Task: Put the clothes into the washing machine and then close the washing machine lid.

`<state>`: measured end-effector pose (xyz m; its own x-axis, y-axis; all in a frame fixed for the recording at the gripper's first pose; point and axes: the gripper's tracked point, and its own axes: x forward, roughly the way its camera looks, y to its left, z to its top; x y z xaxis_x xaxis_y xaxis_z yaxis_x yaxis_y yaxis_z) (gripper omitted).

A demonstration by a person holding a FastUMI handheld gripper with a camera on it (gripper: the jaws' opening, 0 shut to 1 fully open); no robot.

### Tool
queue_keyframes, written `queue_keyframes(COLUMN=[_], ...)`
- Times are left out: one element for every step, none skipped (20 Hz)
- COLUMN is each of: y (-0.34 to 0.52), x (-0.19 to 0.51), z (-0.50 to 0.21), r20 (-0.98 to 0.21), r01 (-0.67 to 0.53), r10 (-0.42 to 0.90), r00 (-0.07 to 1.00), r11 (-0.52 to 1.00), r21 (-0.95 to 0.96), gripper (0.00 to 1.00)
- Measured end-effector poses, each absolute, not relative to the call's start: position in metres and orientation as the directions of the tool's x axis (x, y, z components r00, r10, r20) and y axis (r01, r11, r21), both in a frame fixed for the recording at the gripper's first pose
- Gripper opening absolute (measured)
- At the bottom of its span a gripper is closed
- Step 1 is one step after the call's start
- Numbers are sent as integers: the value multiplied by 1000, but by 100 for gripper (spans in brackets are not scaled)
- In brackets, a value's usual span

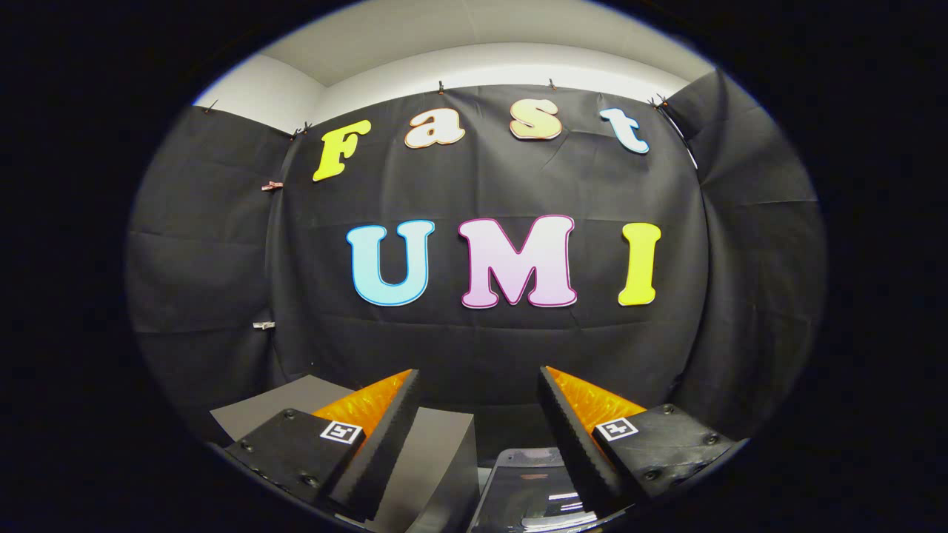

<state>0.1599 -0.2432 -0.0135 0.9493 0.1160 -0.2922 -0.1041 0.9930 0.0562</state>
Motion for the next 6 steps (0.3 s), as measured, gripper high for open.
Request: queue_keyframes(y=[-243,-243,-243,-244,-243,-243], x=[160,162,162,161,161,162], z=[-13,-12,-12,-12,-11,-10], r20=[-292,-291,-292,-291,-290,-287], r01=[-103,-102,-102,-102,-102,-104], r10=[115,114,115,114,114,115], r00=[950,950,950,950,950,951], r11=[993,993,993,993,993,993], r21=[57,57,59,58,56,56], gripper=[99,99,99,98,98,98])
